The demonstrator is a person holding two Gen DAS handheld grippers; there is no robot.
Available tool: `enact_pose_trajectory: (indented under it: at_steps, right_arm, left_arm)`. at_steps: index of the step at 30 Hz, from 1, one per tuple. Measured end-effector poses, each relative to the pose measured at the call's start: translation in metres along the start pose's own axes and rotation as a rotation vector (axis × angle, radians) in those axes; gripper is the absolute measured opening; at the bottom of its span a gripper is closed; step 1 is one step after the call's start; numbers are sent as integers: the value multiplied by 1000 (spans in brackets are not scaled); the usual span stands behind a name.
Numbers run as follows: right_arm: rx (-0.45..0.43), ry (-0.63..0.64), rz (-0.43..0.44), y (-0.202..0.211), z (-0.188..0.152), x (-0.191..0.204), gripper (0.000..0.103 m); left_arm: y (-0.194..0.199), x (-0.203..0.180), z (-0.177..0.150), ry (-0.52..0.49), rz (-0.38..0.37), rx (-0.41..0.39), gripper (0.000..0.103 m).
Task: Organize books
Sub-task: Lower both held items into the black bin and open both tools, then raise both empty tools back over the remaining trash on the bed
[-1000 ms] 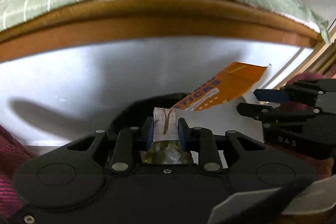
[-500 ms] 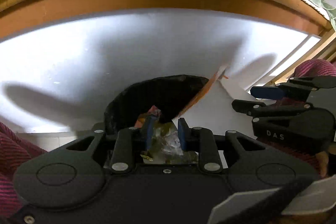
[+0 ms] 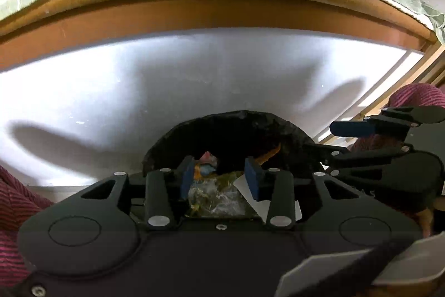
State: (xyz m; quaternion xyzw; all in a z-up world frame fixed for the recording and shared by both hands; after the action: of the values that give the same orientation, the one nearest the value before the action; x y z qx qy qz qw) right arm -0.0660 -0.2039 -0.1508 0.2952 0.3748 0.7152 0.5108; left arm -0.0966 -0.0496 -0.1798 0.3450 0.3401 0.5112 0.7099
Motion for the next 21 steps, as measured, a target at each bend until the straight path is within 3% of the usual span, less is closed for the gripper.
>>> enact_pose_trajectory:
  at_steps: [9,21]
  right_arm:
    - [-55,-3,14,22,15,-2,65]
    - [-183,16,53,65,49,-2,77]
  left_arm:
    - [17,4,16,-2,6,-47,52]
    - [48,6,48,-17,20,-158,78]
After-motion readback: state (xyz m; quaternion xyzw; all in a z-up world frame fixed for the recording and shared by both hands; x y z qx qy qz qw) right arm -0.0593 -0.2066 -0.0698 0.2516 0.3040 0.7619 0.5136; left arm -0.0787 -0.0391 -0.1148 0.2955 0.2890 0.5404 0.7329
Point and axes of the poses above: each gripper's, at about its wrist camera, not at the fingertips, and y roughly against the way its jaws point, x to its left, z to its top, the point moved 10 cm from there along -y, roughly the way its jaws point, and after that the axes turned 4 degrees about -x, right-handed, at the moved point
